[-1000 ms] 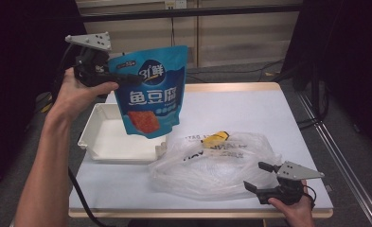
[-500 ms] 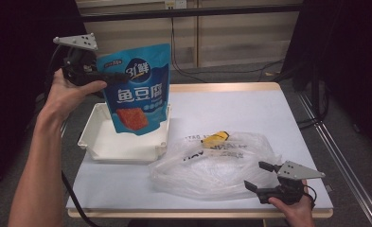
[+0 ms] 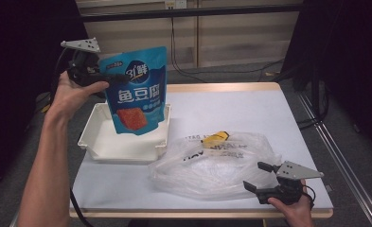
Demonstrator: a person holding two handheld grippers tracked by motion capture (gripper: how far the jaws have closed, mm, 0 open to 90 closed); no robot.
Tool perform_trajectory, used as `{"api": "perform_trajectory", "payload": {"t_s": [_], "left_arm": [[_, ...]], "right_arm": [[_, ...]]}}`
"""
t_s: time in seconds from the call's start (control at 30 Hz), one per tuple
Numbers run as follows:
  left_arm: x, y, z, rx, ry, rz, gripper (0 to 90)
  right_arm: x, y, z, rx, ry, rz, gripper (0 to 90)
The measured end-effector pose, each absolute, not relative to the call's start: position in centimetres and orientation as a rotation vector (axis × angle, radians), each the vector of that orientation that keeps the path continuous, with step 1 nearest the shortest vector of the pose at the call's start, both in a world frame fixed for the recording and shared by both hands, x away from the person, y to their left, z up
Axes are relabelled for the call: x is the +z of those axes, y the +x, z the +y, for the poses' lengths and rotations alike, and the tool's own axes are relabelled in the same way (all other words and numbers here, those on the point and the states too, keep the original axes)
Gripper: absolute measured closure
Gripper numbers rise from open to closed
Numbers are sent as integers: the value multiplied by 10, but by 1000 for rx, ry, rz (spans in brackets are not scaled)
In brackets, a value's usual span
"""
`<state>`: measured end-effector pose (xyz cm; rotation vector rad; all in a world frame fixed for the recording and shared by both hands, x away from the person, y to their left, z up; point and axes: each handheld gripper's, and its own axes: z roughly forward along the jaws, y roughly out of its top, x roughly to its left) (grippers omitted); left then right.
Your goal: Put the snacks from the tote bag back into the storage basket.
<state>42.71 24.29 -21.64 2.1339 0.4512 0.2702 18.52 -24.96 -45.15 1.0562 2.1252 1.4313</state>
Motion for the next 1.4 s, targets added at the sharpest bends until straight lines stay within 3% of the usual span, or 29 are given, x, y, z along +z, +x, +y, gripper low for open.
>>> {"api": "perform_trajectory", "payload": {"t_s": [0.63,1.4], "left_arm": [[-264,460,241,268,2090,524,900],[-298,487,224,232,2164,506,900]], "right_arm": [[-454,185,-246,1431,1048,2154,150],[-455,186,-248,1435,1049,2152,142]]}}
